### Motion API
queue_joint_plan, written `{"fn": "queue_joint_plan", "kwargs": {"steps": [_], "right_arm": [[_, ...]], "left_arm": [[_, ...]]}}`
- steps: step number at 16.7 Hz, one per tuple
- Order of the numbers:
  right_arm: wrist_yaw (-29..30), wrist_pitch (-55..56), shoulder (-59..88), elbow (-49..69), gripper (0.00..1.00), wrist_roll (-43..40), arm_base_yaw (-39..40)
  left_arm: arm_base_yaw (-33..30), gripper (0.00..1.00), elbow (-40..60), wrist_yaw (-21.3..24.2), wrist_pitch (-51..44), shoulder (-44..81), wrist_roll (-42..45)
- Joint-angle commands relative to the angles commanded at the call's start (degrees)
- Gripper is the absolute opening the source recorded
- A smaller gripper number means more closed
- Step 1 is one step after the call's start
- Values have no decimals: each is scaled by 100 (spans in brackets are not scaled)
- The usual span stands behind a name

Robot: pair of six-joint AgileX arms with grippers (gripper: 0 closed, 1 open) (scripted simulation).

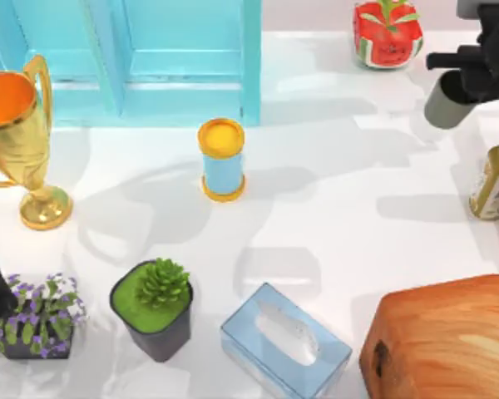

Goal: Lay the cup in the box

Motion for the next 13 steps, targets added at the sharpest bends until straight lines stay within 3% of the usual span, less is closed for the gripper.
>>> {"fn": "queue_joint_plan", "kwargs": {"steps": [4,9,13], "right_arm": [[-250,-159,-1006,-327,0,-1285,-1253],[-50,-1255,-2224,-1523,0,-2826,-2896],[155,-1805,-2773,-2055,0,-3394,-3454]], "left_arm": [[0,100,0,0,0,0,0],[0,100,0,0,0,0,0],[0,100,0,0,0,0,0]]}}
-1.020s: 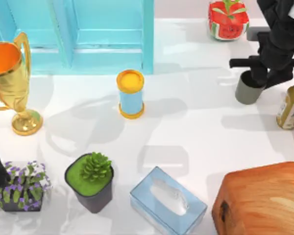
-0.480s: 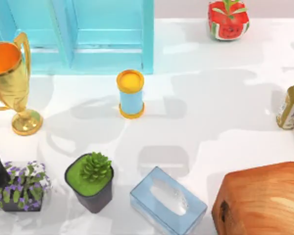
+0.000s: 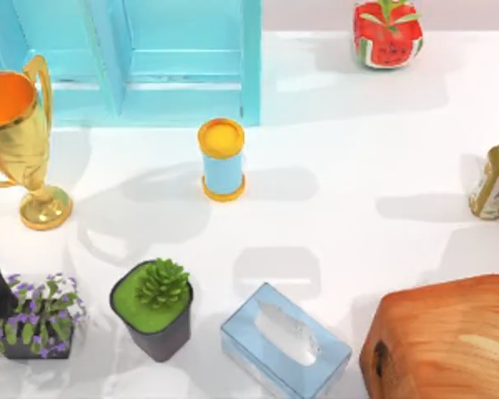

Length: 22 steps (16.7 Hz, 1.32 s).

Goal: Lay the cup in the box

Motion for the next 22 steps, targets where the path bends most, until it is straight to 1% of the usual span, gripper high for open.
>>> {"fn": "queue_joint_plan", "kwargs": {"steps": [6,12,17,22], "right_arm": [[1,104,18,-91,0,15,25],[26,1283,39,-1254,0,126,116],[18,1447,39,-1414,0,139,140],[18,1447,39,-1414,38,139,140]], "left_arm": [[0,100,0,0,0,0,0],[0,100,0,0,0,0,0],[0,100,0,0,0,0,0],[0,100,0,0,0,0,0]]}}
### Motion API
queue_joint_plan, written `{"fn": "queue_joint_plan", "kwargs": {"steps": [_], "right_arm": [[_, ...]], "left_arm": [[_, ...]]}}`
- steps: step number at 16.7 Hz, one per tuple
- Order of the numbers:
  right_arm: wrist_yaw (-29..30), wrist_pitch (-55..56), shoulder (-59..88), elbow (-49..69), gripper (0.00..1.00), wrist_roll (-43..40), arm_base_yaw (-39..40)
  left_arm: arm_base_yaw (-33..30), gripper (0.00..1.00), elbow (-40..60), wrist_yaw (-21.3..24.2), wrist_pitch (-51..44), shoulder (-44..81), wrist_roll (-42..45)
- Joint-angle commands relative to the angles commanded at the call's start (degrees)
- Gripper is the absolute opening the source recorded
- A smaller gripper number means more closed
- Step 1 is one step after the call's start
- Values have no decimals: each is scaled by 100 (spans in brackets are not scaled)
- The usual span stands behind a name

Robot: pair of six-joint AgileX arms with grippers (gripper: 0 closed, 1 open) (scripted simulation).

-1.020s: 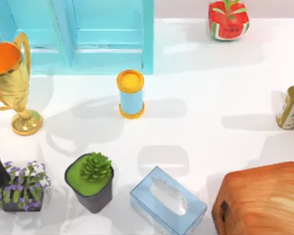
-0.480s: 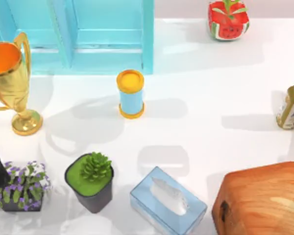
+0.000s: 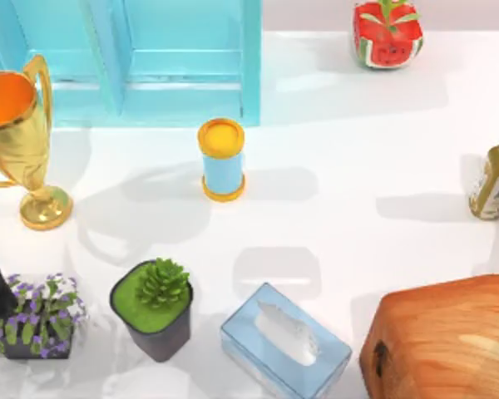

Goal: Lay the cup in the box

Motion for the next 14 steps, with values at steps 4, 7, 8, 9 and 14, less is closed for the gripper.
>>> {"fn": "queue_joint_plan", "kwargs": {"steps": [4,7,8,9,14], "right_arm": [[0,0,0,0,68,0,0],[0,0,0,0,90,0,0],[0,0,0,0,98,0,0],[0,0,0,0,100,0,0],[0,0,0,0,100,0,0]], "left_arm": [[0,100,0,0,0,0,0],[0,100,0,0,0,0,0],[0,100,0,0,0,0,0],[0,100,0,0,0,0,0],[0,100,0,0,0,0,0]]}}
